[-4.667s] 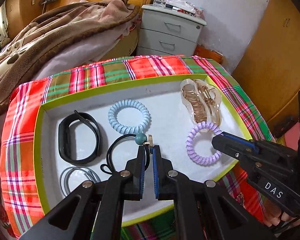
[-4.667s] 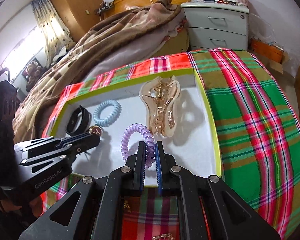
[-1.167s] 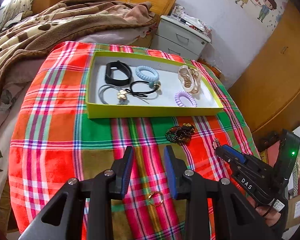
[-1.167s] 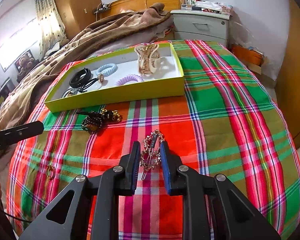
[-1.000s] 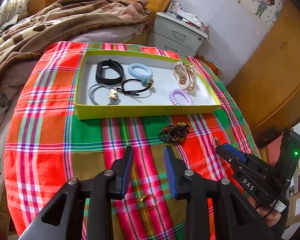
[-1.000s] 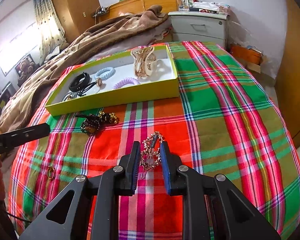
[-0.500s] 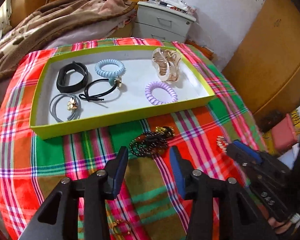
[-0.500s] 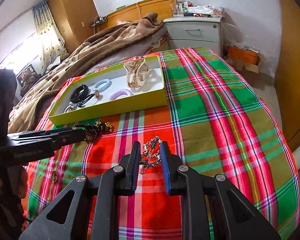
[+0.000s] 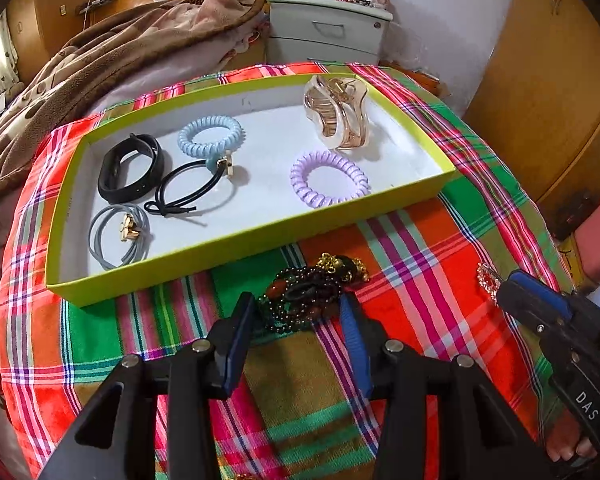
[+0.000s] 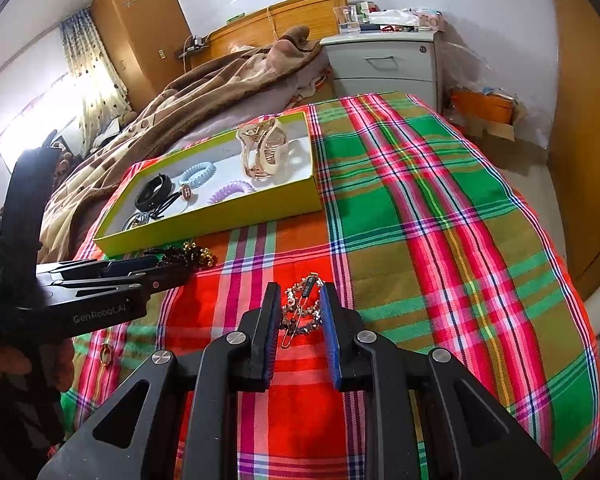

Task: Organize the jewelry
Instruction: 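Hold the jeweled clip with the right gripper while the left gripper grasps the dark beaded bracelet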

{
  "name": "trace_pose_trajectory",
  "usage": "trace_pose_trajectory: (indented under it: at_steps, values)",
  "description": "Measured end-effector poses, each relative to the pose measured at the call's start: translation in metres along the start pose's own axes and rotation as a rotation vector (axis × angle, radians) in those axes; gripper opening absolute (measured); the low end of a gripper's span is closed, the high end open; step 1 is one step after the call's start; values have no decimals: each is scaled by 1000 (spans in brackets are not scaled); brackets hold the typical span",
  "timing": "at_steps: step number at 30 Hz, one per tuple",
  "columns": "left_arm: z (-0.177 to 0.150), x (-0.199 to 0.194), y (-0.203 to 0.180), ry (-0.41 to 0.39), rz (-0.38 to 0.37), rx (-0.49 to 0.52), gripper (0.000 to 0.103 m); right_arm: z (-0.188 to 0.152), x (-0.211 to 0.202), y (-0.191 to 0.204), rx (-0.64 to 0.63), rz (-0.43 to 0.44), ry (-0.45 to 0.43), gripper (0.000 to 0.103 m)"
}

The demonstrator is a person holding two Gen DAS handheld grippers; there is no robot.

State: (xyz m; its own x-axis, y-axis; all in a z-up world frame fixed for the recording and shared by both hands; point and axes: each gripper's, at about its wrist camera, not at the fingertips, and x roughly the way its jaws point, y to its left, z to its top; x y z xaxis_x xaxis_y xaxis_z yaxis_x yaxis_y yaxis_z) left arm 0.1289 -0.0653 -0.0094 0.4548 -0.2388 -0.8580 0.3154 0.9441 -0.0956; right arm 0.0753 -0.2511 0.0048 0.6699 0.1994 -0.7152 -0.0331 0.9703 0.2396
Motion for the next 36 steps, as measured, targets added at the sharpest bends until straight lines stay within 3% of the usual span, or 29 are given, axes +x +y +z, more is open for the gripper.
trace_pose_trajectory:
  at_steps: [12,25,28,32,36]
  values:
    - [-1,-10,12,-34,-19,-40,11,-2,-4,-2,4,-9,-4,21]
    - [-12,-27,34,-72,-27,-102,10,0,-11,1,1,-8,-15,21]
    - [-12,-35,36,-98,-26,-106,4,0,-13,3,-3,-7,-18,21]
    - [-11,-44,40,-118,-28,-110,4,3,-15,5,-8,-7,-28,21]
    - [-12,-40,44,-100,-60,-108,5,2,-15,6,-8,-7,-28,21]
